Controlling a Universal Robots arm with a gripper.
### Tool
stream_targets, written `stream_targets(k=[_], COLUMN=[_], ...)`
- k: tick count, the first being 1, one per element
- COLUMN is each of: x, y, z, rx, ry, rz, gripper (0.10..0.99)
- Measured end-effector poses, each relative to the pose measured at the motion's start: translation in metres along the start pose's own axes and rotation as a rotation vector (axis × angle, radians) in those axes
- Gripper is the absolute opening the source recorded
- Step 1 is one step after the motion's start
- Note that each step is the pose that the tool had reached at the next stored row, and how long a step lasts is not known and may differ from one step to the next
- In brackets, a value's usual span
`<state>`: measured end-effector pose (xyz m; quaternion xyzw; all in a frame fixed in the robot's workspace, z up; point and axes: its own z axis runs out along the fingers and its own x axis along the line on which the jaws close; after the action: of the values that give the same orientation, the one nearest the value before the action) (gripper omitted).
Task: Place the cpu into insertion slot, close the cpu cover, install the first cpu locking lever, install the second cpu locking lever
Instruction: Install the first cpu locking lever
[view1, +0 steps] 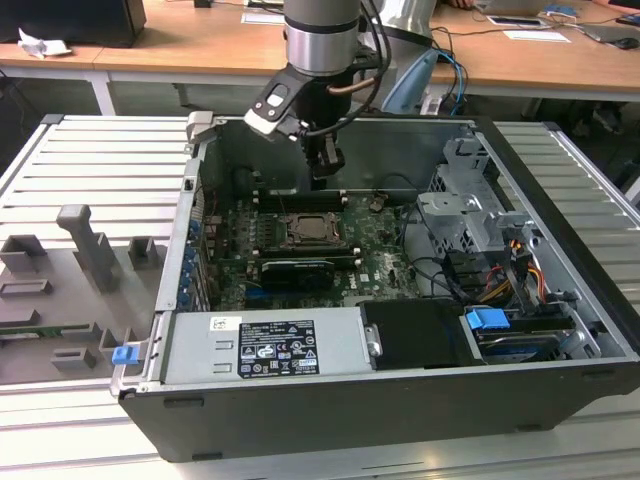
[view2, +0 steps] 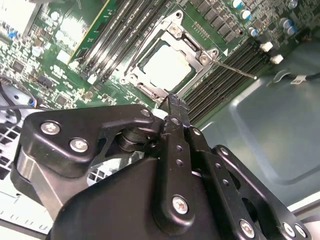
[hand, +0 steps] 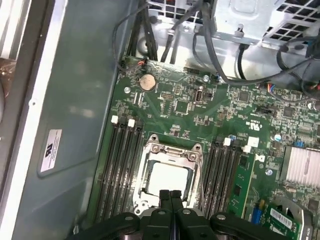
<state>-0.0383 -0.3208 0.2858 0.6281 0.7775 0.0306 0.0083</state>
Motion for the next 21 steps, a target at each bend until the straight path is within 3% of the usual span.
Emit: stream_targets(k=[7,21], x=[0.0000,0.0000], y=[0.0000,0.0000], z=[0.0000,0.0000], rx=[0.003,0.006], ry=[0.0059,0.0142], rz=[-0.102,-0.244], gripper=[0.106,0.106])
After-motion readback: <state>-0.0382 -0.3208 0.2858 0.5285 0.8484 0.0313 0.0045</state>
